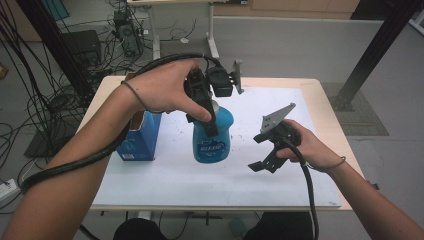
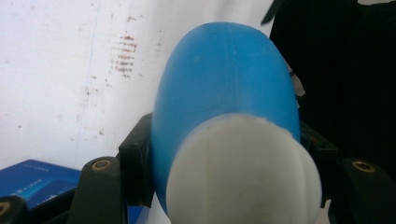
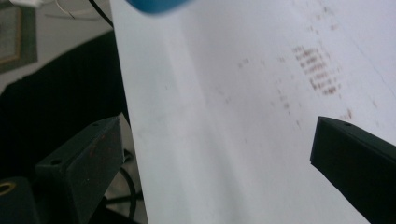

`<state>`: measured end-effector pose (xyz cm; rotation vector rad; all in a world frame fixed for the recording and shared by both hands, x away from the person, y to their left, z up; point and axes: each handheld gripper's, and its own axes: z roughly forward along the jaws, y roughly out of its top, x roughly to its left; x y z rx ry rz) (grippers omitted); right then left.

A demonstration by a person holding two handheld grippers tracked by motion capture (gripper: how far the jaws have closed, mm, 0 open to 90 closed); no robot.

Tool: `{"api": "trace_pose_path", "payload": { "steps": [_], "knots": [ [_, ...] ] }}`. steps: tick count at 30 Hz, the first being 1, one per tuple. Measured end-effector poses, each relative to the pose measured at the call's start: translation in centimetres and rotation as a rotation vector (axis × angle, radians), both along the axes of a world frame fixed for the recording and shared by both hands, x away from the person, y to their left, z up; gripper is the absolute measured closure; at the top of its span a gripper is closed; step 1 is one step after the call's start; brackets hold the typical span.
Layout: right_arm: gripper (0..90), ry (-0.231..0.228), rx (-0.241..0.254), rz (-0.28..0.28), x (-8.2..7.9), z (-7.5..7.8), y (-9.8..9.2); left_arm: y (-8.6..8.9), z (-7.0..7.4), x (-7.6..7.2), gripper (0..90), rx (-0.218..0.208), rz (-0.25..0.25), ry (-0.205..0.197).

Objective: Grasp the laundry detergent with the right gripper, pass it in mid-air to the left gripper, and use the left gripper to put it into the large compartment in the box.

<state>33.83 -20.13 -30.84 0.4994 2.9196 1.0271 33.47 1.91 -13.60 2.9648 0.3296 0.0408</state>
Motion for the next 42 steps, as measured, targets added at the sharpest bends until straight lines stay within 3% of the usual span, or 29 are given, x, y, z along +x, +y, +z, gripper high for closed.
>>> {"api": "trace_pose_path", "payload": {
  "steps": [12,16,23,28,30,38,42],
  "knots": [
    [3.5,0.083,-0.312,-0.087,0.5,-1.5,-1.6,0.7,0.2,0.2,37.7,0.011,0.040,0.000],
    [3.7,0.094,-0.354,-0.108,0.6,-2.1,-2.1,0.9,0.6,0.3,37.7,0.017,0.050,-0.003],
    [3.6,0.086,-0.373,-0.141,0.7,-2.3,-2.6,0.9,1.3,0.6,37.7,0.014,0.091,-0.027],
    [3.6,0.087,-0.378,-0.155,0.6,-2.4,-2.8,0.6,1.3,1.0,37.7,0.047,0.148,-0.036],
    [3.7,0.088,-0.377,-0.160,0.5,-2.5,-2.9,0.5,1.2,1.3,37.7,0.061,0.188,-0.031],
    [3.6,0.089,-0.372,-0.155,0.3,-2.7,-2.8,0.4,1.6,2.7,37.7,0.024,0.359,-0.048],
    [3.5,0.087,-0.366,-0.152,0.4,-2.9,-2.8,0.4,2.1,3.1,37.7,0.016,0.407,-0.066]
  ]
}}
